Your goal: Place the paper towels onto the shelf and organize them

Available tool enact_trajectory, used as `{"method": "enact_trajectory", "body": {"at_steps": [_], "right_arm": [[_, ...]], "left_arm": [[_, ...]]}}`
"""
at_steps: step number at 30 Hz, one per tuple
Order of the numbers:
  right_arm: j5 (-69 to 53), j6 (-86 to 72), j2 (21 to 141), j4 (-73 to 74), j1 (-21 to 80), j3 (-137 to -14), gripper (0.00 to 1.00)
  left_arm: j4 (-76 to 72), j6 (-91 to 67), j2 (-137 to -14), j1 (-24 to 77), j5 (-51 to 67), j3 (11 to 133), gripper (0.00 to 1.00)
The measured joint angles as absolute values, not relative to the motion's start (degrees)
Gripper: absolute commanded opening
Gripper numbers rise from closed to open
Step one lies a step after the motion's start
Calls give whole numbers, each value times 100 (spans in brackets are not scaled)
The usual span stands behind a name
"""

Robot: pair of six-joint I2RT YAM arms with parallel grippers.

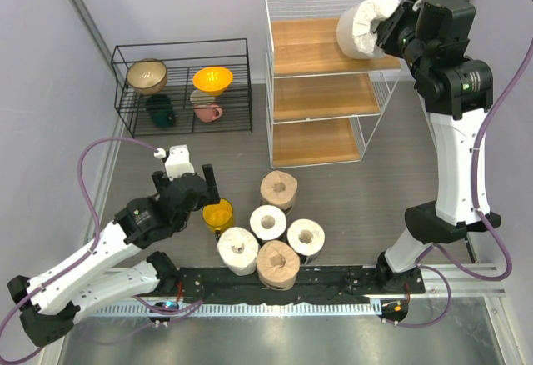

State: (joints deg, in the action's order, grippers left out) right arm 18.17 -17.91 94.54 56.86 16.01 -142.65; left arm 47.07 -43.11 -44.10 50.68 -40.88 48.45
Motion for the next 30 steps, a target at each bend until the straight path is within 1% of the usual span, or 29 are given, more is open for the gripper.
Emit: {"method": "enact_trajectory", "body": {"at_steps": [5,16,22,30], "right_arm": [[1750,-1793,9454,5647,1601,-14193,20],[1605,-1800,9452,5605,1599,-14175,19],[1070,-1841,9345,5363,1590,-13904,19],[436,-1990,9336,5297,1590,-13874,18]], "left_arm": [[4711,-4313,-4370,5068,-4082,4812,100],[4842,-4458,-3935,5068,-4097,4733,100],[4897,-4508,-3750,5068,-4117,4700,100],[4969,-4626,-3767,5068,-4093,4670,100]]}}
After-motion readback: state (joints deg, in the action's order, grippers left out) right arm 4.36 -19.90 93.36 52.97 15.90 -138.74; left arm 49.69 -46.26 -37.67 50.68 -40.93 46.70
